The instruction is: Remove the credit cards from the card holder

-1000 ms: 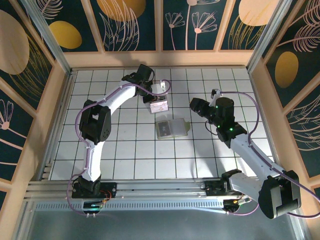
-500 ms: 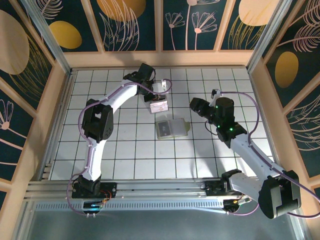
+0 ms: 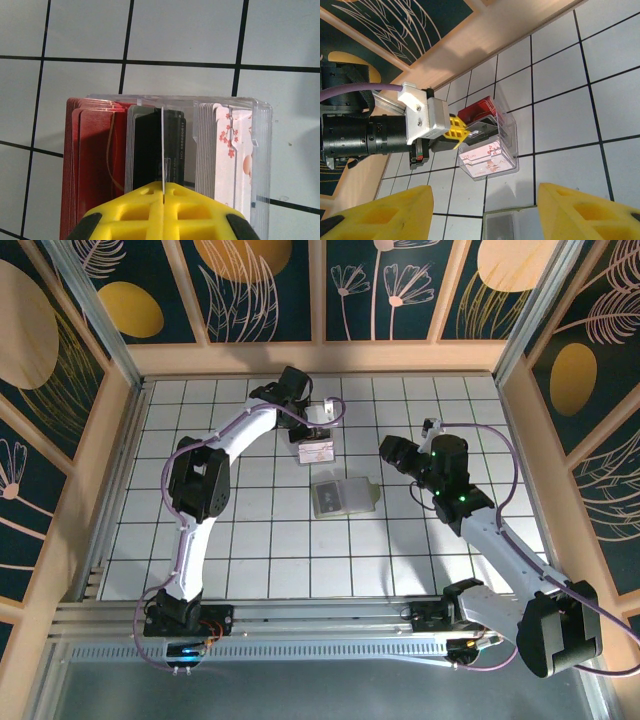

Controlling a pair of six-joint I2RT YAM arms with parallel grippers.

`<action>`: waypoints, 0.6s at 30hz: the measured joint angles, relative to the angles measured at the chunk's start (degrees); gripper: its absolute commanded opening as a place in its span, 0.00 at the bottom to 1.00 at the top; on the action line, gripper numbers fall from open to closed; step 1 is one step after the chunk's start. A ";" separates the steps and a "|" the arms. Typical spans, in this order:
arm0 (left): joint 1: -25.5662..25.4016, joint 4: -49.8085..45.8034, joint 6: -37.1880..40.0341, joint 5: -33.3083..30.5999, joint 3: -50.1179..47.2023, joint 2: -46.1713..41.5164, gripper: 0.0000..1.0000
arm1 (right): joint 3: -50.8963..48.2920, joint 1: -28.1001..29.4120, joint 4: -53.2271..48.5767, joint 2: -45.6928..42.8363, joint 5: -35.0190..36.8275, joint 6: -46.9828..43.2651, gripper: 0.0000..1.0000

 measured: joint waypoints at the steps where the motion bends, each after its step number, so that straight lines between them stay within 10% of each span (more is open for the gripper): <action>1: -0.02 -0.07 0.00 0.00 0.28 0.28 0.07 | 0.00 0.00 0.00 0.00 0.00 0.02 0.58; 18: -0.04 -1.16 -1.31 -1.25 2.82 1.73 0.23 | 0.02 0.68 0.37 1.53 -1.05 0.00 0.57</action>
